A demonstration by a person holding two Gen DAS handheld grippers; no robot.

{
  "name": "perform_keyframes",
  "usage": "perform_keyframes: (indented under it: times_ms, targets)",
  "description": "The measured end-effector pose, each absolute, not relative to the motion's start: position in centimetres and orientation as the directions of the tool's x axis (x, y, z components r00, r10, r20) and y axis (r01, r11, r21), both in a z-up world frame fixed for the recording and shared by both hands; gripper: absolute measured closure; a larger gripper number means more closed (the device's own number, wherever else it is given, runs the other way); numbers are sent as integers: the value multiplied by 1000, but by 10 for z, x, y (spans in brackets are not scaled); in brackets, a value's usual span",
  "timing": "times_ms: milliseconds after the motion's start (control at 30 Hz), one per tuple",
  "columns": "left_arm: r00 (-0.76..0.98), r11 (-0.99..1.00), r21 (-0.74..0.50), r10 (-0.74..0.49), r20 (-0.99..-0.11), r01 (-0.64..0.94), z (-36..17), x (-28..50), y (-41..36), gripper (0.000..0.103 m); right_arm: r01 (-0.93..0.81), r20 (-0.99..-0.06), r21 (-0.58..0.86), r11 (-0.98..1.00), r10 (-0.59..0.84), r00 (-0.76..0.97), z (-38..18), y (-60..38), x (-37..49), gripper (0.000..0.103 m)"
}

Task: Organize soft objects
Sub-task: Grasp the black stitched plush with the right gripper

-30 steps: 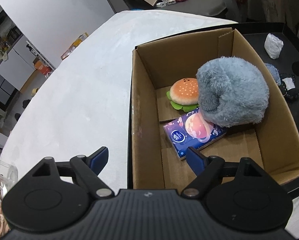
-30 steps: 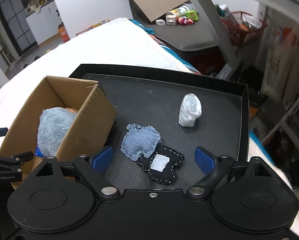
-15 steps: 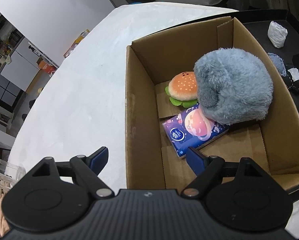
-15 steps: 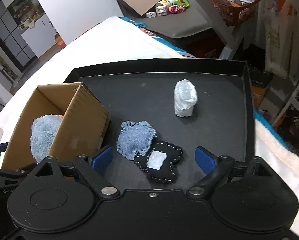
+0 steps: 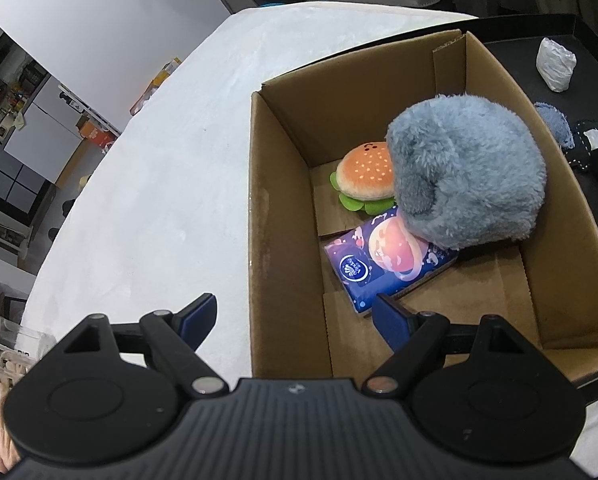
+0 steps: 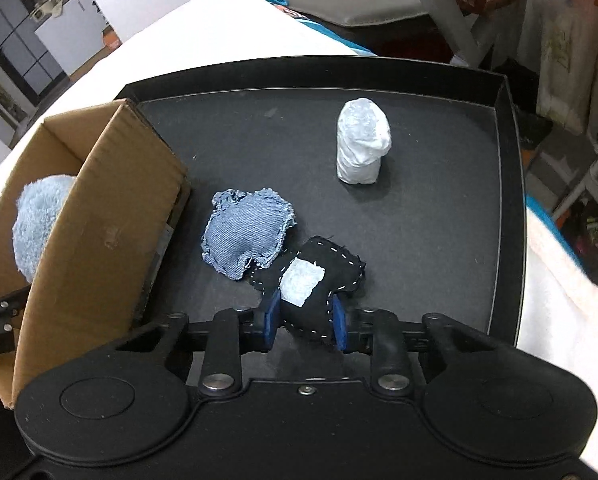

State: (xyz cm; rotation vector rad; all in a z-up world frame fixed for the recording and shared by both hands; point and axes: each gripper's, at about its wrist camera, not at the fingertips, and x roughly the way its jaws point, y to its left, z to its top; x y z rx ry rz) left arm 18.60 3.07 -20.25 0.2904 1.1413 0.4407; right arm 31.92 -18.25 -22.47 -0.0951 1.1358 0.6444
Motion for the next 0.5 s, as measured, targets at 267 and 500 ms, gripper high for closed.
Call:
perform_keyframes:
  times_ms: [267, 500]
  targets:
    - [370, 892, 398, 451, -812, -214, -197, 181, 39, 19, -523, -852, 243, 817, 437, 286, -206, -189, 308, 78]
    - [397, 907, 353, 419, -817, -229, -193, 178, 44, 19, -529, -836, 223, 819, 440, 328, -180, -188, 300, 78]
